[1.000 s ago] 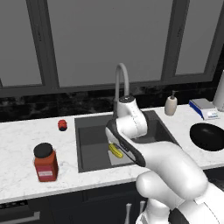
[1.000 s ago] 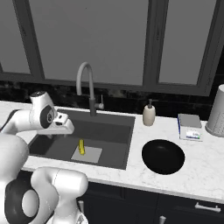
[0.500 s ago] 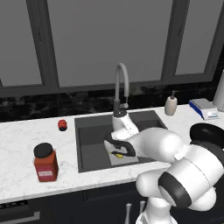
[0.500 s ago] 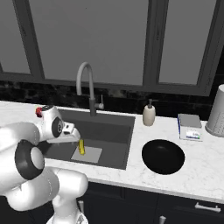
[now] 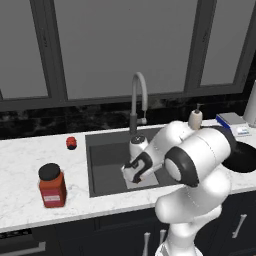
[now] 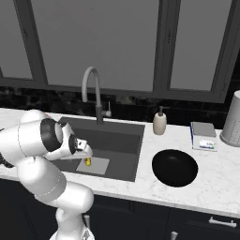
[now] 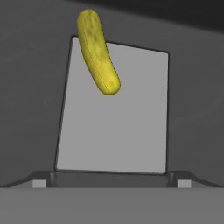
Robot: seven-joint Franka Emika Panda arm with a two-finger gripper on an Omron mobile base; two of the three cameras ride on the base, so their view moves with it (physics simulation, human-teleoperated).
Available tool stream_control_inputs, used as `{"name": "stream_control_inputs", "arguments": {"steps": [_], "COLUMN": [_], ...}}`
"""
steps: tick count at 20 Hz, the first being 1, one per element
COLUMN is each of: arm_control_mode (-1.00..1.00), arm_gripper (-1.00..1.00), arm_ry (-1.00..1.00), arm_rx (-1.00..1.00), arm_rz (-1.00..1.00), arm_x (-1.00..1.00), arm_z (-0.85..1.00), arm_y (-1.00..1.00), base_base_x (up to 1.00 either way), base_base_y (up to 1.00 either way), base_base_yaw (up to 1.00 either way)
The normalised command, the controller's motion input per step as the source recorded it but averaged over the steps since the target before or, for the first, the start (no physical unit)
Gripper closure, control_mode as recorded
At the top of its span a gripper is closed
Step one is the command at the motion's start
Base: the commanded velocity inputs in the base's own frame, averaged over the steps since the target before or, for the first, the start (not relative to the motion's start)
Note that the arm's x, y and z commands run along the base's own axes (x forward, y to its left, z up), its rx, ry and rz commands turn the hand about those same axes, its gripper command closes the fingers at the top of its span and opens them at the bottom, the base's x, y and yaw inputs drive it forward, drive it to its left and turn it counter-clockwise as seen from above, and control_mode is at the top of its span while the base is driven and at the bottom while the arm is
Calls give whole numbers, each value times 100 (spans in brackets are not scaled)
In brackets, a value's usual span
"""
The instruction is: Pick the cucumber from the sink and place it in the bowl. Then pick the bowl and place it in the microwave. Then close the microwave door and press the start button.
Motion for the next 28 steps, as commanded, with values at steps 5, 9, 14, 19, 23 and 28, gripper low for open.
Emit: {"name": "stream_control_inputs", "arguments": {"steps": [5, 9, 14, 19, 23, 28], "arm_control_mode": [-100, -100, -100, -100, -100, -100], "arm_gripper": [-100, -100, -100, -100, -100, -100], "arm_ry": [0, 0, 0, 0, 1, 2], "arm_rx": [0, 0, 0, 0, 0, 0], "arm_rz": [1, 0, 0, 0, 0, 0], "arm_x": [46, 40, 34, 30, 38, 51], "arm_z": [-33, -44, -40, -32, -19, -9], "arm_y": [-9, 0, 0, 0, 0, 2], "base_base_x": [0, 0, 0, 0, 0, 0], "base_base_y": [0, 0, 0, 0, 0, 0], "base_base_yaw": [0, 0, 0, 0, 0, 0]}}
